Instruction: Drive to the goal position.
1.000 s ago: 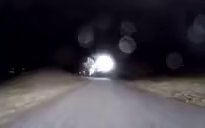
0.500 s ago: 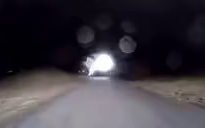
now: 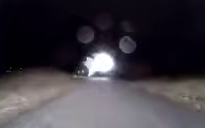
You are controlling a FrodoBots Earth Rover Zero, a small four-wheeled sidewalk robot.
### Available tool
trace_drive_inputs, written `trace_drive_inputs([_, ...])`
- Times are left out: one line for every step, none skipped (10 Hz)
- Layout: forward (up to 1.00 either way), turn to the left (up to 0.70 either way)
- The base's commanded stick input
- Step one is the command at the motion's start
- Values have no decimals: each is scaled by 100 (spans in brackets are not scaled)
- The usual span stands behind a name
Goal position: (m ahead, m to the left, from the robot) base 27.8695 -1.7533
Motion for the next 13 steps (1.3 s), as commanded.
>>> trace_drive_inputs([100, 40])
trace_drive_inputs([100, 40])
trace_drive_inputs([100, 40])
trace_drive_inputs([100, 38])
trace_drive_inputs([100, 28])
trace_drive_inputs([100, 11])
trace_drive_inputs([100, 0])
trace_drive_inputs([100, 0])
trace_drive_inputs([100, 0])
trace_drive_inputs([100, 0])
trace_drive_inputs([100, 0])
trace_drive_inputs([100, 0])
trace_drive_inputs([100, 0])
